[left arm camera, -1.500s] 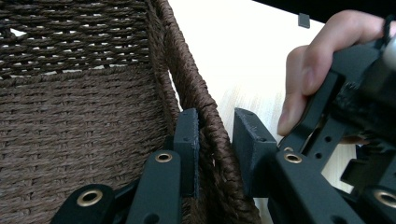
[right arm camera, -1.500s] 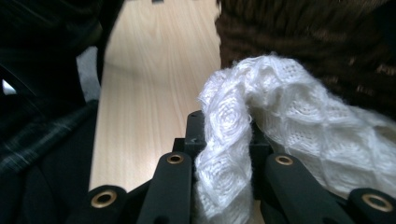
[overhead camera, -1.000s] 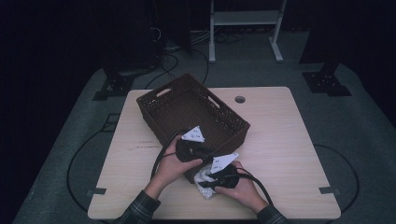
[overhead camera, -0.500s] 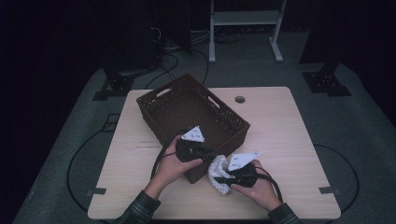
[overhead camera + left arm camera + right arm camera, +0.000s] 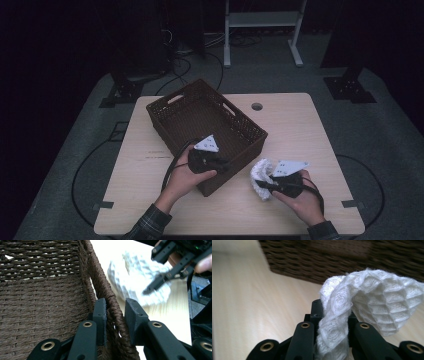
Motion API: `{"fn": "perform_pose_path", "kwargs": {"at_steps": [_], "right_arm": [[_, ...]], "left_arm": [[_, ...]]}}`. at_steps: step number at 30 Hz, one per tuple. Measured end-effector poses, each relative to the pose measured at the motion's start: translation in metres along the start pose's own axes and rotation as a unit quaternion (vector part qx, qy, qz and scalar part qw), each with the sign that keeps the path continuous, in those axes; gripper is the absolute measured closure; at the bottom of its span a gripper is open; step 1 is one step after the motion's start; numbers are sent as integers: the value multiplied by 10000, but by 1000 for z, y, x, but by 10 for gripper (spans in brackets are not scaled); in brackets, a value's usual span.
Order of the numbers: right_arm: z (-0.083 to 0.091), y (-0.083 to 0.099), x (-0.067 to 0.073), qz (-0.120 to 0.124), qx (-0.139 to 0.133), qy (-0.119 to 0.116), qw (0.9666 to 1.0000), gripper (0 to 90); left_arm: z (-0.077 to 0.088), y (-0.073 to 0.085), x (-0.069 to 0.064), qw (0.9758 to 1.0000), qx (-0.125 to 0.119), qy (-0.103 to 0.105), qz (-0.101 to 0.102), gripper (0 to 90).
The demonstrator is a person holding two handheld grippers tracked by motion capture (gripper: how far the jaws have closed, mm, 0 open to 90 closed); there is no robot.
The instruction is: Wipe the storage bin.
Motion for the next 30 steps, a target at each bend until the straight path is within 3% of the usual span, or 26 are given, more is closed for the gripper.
{"fn": "perform_pose_path", "kwargs": {"at_steps": [4, 10, 17, 30], "right_arm": [[8, 10, -16, -181, 9, 359, 9992, 766], [11, 20, -36, -432, 30, 647, 9970, 765], [15, 24, -44, -513, 13, 766, 9957, 764], [18, 26, -47, -544, -22, 825, 9951, 762]], "left_arm": [[0, 0, 1, 10000, -20, 46, 29, 707], [4, -2, 3, 10000, -16, 36, 10, 684], [16, -1, 3, 10000, -35, 16, -12, 660], [66, 5, 5, 9998, -169, -41, -22, 661]]}}
Point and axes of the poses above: each handheld gripper's, and its own axes: z roughly backward along the jaws, y roughly out of its underside, x roughly to its left, the point moved 3 cm from there along -z, roughly forward along the jaws, and after that the axes turned 5 degrees about x, right-handed, at the moved point
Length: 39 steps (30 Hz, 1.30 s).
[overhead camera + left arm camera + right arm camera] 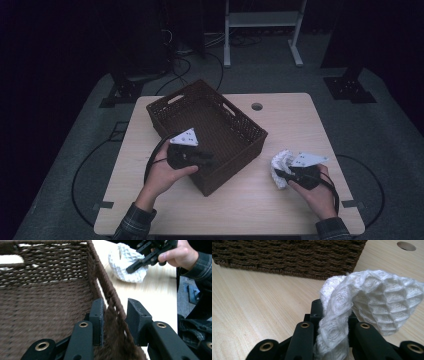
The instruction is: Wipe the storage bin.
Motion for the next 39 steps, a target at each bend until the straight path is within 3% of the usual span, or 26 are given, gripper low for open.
{"fn": "perform_pose_path", "kwargs": {"at_steps": [9, 14, 18, 26, 39], "right_arm": [[1, 0, -1, 6, -18, 17, 10000, 762], [1, 0, -1, -6, -22, 24, 10000, 762], [1, 0, -1, -9, -19, 9, 10000, 762], [1, 0, -1, -1, -31, 17, 10000, 762], [1, 0, 1, -13, -14, 14, 10000, 762]], "left_arm": [[14, 12, -2, 9999, 123, -9, -46, 638], [17, 26, -1, 9997, 256, -59, 19, 629], [21, 30, 1, 9996, 225, -121, 72, 622], [15, 32, 2, 9993, 329, -154, 33, 616], [1, 28, 0, 9999, 152, -56, 41, 643]]}}
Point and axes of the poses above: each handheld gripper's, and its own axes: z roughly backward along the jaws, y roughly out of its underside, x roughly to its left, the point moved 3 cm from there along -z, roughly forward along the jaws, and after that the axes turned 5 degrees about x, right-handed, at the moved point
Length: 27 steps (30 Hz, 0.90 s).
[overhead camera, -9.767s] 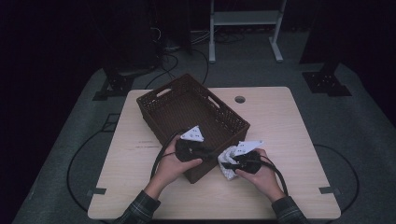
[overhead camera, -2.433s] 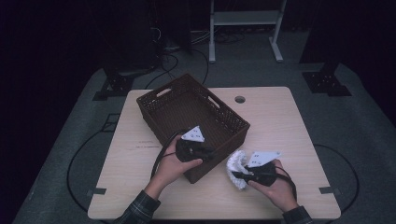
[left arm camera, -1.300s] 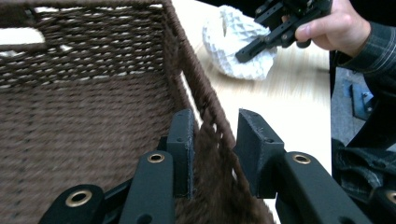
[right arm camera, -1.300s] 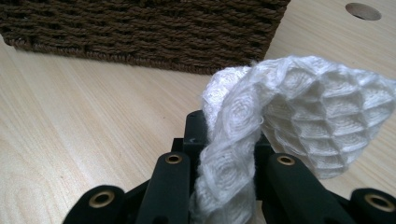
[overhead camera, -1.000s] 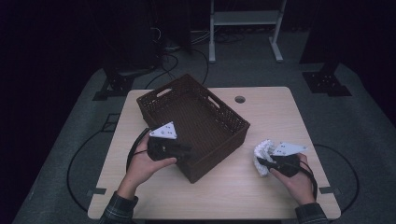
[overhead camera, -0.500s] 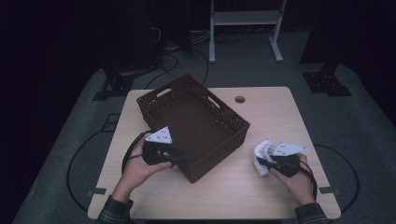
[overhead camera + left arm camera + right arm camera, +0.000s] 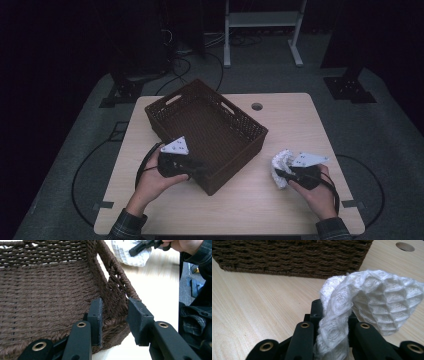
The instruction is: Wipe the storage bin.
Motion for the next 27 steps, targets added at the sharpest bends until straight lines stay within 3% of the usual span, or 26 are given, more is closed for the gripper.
{"fn": "perform_pose_path", "kwargs": {"at_steps": [27], "right_arm": [[1, 0, -1, 13, -1, 13, 10000, 763]], "left_arm": [[-50, -40, 2, 9998, -194, 61, -37, 658]]}}
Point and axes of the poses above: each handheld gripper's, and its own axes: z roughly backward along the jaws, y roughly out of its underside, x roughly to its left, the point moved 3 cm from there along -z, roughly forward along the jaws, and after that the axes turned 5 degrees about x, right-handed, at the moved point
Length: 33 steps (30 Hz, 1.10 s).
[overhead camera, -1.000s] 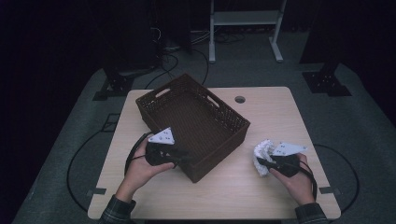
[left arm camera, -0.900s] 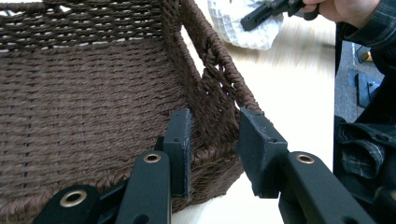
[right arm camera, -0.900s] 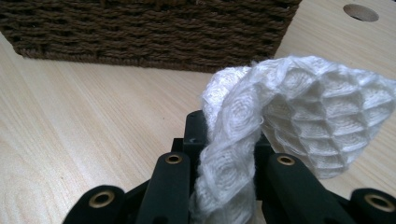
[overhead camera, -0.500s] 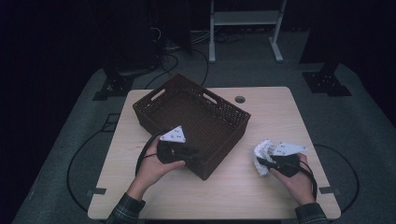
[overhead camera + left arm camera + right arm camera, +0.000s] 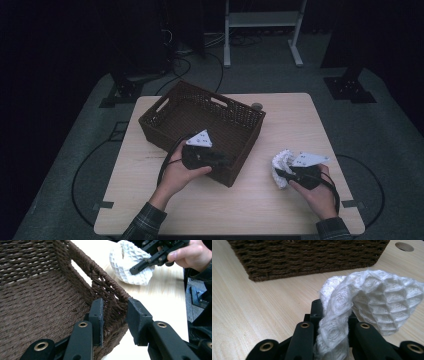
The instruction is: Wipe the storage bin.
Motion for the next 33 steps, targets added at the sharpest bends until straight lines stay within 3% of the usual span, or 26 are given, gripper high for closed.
{"fn": "perform_pose_path", "kwargs": {"at_steps": [8, 14, 23, 26, 33], "right_arm": [[0, 0, 0, -10, 3, -4, 10000, 763], [1, 1, -1, -25, -4, -3, 10000, 763], [1, 1, -1, -25, -8, -3, 10000, 762], [1, 1, -1, -18, -1, 0, 10000, 762], [1, 1, -1, -40, 19, 3, 10000, 763]], "left_arm": [[-17, -14, 2, 10000, 0, 14, -29, 662], [-10, -12, 6, 10000, 59, -68, -18, 603], [24, 2, 25, 9994, 53, -327, 38, 534], [39, 9, 35, 9989, -84, -439, 142, 505], [67, 32, 60, 9967, -144, -734, 305, 473]]}}
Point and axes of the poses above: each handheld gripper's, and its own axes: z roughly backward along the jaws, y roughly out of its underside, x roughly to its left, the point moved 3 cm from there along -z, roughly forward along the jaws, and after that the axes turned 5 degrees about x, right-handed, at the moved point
